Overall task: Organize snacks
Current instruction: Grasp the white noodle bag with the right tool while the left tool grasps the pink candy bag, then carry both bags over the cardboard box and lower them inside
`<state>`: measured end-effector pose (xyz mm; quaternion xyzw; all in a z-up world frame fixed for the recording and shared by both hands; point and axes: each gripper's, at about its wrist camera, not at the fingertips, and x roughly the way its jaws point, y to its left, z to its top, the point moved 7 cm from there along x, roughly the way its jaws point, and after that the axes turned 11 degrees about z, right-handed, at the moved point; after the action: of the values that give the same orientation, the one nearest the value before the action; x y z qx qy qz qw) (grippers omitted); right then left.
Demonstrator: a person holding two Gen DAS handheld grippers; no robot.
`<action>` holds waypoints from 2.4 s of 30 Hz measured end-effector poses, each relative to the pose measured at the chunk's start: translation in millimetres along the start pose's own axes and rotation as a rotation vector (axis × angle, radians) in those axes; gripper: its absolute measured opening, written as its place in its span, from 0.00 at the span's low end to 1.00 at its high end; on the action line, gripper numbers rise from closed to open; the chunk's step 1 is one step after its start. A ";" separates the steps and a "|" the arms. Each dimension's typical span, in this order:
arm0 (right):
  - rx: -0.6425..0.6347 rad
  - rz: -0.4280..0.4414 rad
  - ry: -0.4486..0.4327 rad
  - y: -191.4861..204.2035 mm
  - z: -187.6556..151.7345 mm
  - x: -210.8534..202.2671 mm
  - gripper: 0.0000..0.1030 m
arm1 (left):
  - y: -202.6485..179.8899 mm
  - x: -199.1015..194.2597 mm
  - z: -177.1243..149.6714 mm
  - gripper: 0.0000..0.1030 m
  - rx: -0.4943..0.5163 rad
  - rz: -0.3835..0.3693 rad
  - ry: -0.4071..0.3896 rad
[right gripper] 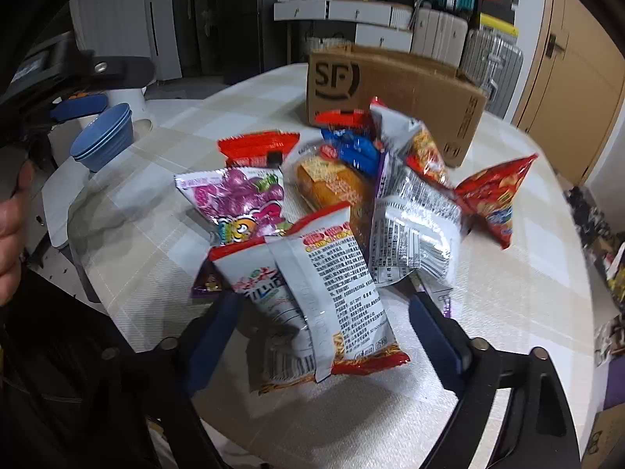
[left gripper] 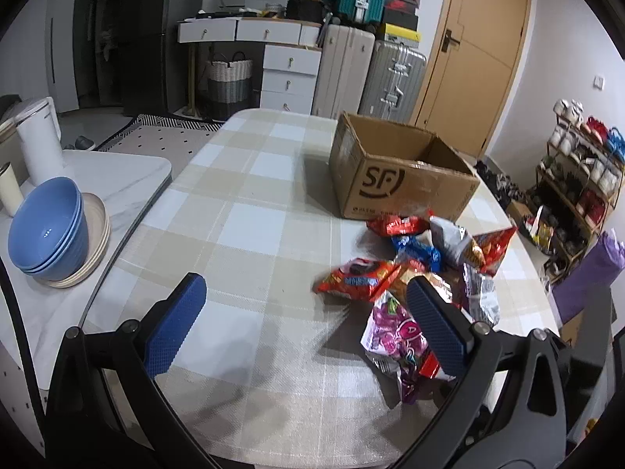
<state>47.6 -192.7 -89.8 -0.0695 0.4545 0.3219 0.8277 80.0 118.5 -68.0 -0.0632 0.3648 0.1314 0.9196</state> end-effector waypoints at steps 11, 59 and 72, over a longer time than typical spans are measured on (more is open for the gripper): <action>0.067 0.110 0.062 -11.6 -0.4 15.1 0.53 | -17.6 16.9 -14.2 0.99 0.016 -0.014 0.086; 0.185 0.130 -0.238 -21.7 5.0 -85.2 0.52 | -104.6 73.9 -69.5 0.14 0.047 -0.229 0.324; 0.251 0.153 -0.300 -32.7 5.4 -98.9 0.52 | -71.6 25.6 -76.1 0.14 0.036 -0.276 0.264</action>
<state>33.3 -262.6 -13.6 0.1177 0.3667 0.3315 0.8613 68.8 38.8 -139.3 -0.1129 0.4723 -0.0119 0.8741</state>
